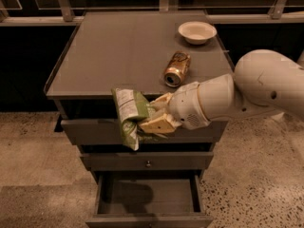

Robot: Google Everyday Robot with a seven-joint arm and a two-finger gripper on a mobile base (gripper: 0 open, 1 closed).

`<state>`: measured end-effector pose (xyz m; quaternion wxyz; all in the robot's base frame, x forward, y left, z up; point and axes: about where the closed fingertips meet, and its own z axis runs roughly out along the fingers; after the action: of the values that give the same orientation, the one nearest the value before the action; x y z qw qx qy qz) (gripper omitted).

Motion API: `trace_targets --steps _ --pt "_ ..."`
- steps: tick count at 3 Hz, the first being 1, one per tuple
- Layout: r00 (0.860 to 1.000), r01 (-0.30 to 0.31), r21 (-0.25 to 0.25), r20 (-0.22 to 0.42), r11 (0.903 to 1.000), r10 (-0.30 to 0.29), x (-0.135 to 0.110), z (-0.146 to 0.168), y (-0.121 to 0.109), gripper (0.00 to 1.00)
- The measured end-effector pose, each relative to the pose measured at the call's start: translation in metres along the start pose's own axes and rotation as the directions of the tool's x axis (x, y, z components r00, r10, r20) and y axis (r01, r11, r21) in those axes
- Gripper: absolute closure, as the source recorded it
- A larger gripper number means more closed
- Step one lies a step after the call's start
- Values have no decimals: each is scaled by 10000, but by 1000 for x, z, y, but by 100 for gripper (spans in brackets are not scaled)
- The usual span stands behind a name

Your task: Place green jalapeno chip bag into bottom drawer

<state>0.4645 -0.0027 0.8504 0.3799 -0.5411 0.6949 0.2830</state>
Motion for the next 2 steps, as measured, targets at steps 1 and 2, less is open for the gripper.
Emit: trace_targets --steps 1,2 --pt "10000 67 -27 23 10000 -67 -4 1 0 100" --pt "10000 79 -206 -34 9998 -80 1 -2 3 100"
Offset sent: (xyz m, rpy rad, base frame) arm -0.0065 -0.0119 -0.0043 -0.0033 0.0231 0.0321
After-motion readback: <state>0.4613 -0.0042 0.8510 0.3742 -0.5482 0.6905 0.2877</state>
